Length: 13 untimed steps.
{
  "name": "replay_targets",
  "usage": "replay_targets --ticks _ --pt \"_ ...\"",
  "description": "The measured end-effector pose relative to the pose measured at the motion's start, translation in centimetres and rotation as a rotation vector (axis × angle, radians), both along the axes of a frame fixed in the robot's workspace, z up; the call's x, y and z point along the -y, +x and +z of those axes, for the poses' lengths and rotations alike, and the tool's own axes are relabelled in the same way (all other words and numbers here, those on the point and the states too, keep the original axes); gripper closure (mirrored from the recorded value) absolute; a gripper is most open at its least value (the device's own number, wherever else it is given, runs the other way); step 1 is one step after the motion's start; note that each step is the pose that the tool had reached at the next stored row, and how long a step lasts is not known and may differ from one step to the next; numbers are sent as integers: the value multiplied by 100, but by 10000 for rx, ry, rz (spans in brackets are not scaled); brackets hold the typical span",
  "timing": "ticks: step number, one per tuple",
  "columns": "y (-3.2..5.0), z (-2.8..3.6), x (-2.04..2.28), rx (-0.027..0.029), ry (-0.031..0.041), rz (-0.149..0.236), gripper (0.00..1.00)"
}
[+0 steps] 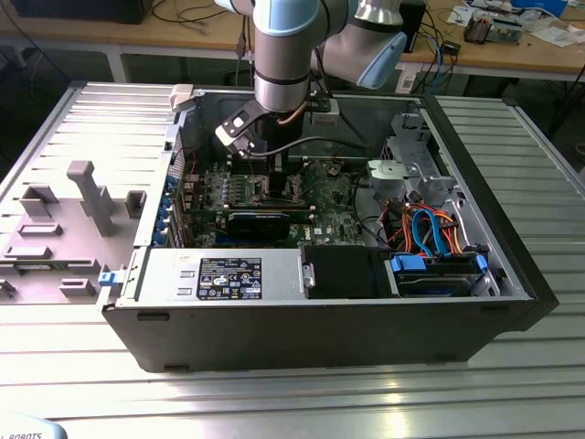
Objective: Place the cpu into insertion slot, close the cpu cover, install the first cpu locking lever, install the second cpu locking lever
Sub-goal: 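Place the cpu into insertion slot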
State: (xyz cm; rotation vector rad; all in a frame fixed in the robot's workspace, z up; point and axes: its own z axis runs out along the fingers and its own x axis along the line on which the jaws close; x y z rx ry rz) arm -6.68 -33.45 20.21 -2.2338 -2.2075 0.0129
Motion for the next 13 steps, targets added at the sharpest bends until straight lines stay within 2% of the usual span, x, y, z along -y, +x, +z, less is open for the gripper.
replay_targets --ticks 4,13 --pt "-1 -10 21 -1 -1 -25 46" --pt "12 -25 21 -2 -2 -28 46"
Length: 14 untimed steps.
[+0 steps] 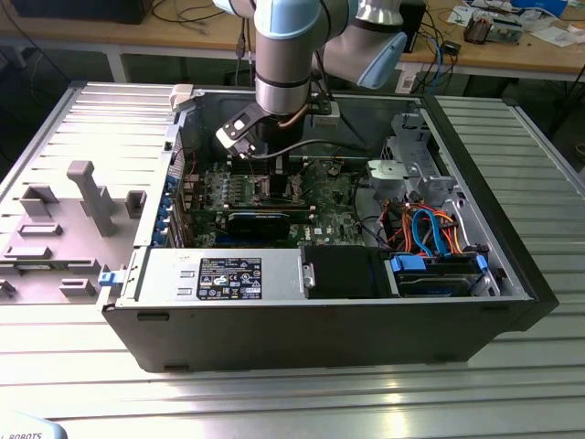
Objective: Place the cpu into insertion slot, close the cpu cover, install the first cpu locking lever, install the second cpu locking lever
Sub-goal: 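Place the cpu into insertion slot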
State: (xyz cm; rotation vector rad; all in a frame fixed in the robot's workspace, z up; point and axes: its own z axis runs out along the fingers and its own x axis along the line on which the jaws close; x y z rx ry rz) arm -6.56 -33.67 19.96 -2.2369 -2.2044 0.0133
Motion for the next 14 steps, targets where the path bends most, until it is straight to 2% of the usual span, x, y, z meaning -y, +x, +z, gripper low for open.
replay_targets --ticks 5,6,7,8,14 --pt "1 -2 -1 5 6 0 44" --pt "1 -2 -1 3 3 1 39" --pt "1 -2 -1 2 2 0 39" --pt "0 -1 0 1 1 0 32" --pt "0 -2 -2 1 2 0 32"
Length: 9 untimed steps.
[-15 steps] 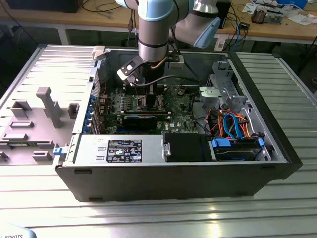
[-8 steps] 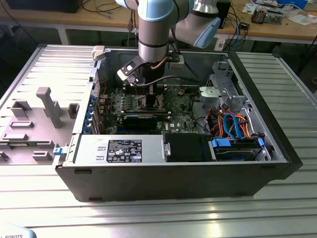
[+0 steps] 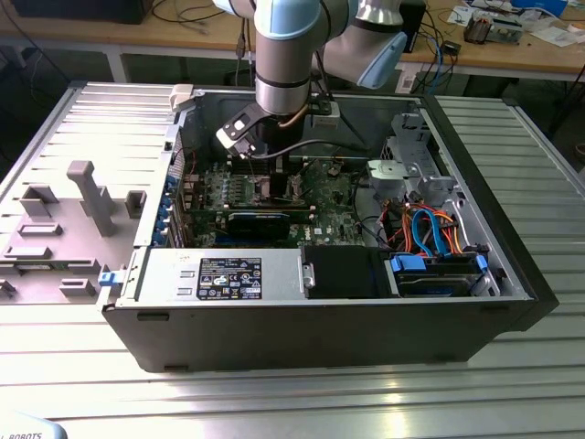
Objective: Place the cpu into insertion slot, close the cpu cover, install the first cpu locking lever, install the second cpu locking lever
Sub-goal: 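Place the cpu into insertion slot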
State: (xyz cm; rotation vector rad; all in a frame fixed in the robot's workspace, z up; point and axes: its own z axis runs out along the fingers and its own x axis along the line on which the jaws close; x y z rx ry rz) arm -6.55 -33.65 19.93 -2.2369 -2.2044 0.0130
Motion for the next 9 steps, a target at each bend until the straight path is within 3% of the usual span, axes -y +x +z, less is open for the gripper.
replay_targets --ticks 5,9 --pt "0 0 -46 -1 0 0 32" --pt "1 0 -53 0 0 1 32"
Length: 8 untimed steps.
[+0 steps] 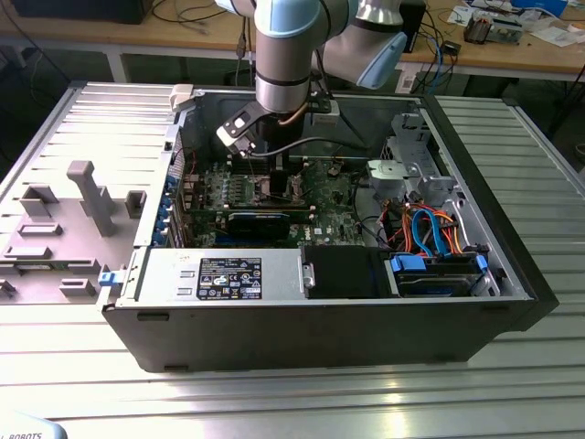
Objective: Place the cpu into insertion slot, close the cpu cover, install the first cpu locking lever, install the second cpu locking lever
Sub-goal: 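Place the cpu into insertion slot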
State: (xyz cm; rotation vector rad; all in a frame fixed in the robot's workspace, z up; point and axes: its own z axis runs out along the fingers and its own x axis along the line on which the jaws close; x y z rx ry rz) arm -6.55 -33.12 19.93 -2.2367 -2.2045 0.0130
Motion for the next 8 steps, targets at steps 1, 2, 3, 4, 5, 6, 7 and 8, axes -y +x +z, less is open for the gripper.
replay_targets --ticks 1,2,3,4,5,6,7,8 --pt "0 0 0 1 1 -1 32" --pt "1 0 0 0 0 -2 32" --pt "1 0 -1 0 0 -3 32" --pt "3 0 -5 1 1 -2 32" --pt "3 0 -11 0 1 -1 32" --pt "3 0 -12 0 1 1 32" --pt "2 0 -12 0 1 1 32" --pt "2 4 -12 -1 1 0 32"
